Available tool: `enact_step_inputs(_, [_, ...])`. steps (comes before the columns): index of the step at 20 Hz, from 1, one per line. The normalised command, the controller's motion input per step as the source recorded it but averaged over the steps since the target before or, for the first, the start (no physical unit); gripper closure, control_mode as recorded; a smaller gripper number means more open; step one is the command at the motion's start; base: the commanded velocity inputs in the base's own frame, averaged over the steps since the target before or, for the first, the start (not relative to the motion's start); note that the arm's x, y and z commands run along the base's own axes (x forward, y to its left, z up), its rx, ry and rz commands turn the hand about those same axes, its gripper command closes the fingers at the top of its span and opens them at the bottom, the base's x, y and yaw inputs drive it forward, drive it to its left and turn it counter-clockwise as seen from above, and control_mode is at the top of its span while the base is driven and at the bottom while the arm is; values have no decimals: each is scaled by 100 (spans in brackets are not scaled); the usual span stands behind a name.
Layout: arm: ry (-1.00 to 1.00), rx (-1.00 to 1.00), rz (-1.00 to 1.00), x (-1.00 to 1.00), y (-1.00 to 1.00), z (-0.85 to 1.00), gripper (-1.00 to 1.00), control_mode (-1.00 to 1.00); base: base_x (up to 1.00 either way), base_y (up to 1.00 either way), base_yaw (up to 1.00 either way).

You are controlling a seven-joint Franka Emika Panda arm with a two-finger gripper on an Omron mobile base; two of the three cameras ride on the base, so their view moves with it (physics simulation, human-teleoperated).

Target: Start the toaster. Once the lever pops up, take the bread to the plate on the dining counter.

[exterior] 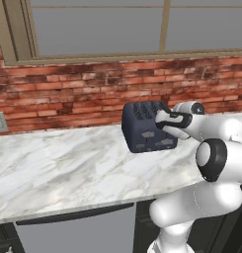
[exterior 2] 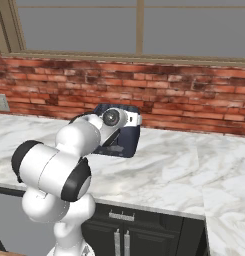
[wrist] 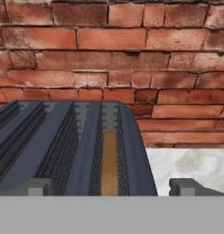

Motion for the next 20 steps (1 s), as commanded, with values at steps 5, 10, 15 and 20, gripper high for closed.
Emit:
enact_step_inputs(5, [0, 0, 0, 0, 0, 0, -100, -100, 0, 0, 0])
enact_step_inputs(10, [0, 0, 0, 0, 0, 0, -100, -100, 0, 0, 0])
enact_step_inputs(15, [0, 0, 0, 0, 0, 0, -100, -100, 0, 0, 0])
enact_step_inputs(20, [0, 0, 0, 0, 0, 0, -100, -100, 0, 0, 0])
